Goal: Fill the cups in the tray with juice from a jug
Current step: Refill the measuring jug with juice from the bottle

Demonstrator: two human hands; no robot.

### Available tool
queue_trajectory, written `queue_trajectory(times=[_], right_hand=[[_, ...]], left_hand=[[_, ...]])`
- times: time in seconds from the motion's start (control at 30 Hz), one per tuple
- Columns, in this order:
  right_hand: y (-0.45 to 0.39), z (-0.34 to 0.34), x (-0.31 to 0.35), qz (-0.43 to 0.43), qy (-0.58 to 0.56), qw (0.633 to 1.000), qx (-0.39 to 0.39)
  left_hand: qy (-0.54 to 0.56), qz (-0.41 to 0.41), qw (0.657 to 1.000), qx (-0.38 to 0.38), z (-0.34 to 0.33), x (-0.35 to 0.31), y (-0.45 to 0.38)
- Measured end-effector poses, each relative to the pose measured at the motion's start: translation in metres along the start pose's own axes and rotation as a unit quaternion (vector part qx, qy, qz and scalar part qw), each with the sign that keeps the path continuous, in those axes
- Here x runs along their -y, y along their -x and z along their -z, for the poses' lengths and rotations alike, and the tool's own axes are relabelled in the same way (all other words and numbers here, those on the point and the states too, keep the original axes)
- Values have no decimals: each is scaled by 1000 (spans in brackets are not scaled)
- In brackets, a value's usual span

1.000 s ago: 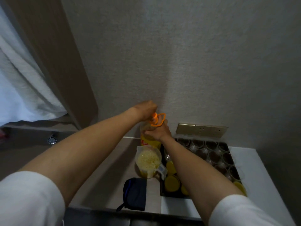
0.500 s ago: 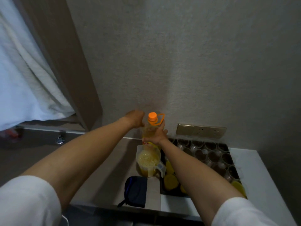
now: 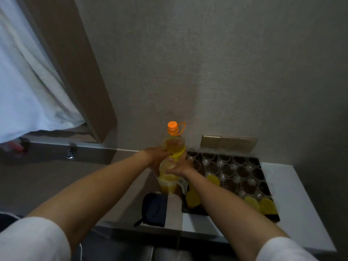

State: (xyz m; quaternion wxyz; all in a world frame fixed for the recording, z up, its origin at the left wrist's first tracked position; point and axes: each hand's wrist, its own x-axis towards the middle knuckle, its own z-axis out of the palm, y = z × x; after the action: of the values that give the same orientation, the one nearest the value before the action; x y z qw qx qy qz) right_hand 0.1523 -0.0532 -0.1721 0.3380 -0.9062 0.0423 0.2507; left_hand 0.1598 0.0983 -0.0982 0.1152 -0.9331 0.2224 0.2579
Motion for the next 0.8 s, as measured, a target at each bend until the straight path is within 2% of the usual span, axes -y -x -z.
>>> queue_trajectory(times=[0.2,0.37,0.47,0.63,0.8], right_hand=[[6,-7,-6,26,56,995,80],[11,-7,-14,48,60,994,77],[10,-12,-17,20,57,996,69],[15,-16,-22,16,19,998,50],[16,-15,-22,39,17,998,41]], left_hand=[[-11,-13,999,39,-10,-16,-2],[-17,-11,998,57,-13,-24,-6],[-17,-18,998,53,-17,-25,-13],[-57,-37,998,13,-24,-25,-19],[-2,-30,1000,2,-23,-20,-19]])
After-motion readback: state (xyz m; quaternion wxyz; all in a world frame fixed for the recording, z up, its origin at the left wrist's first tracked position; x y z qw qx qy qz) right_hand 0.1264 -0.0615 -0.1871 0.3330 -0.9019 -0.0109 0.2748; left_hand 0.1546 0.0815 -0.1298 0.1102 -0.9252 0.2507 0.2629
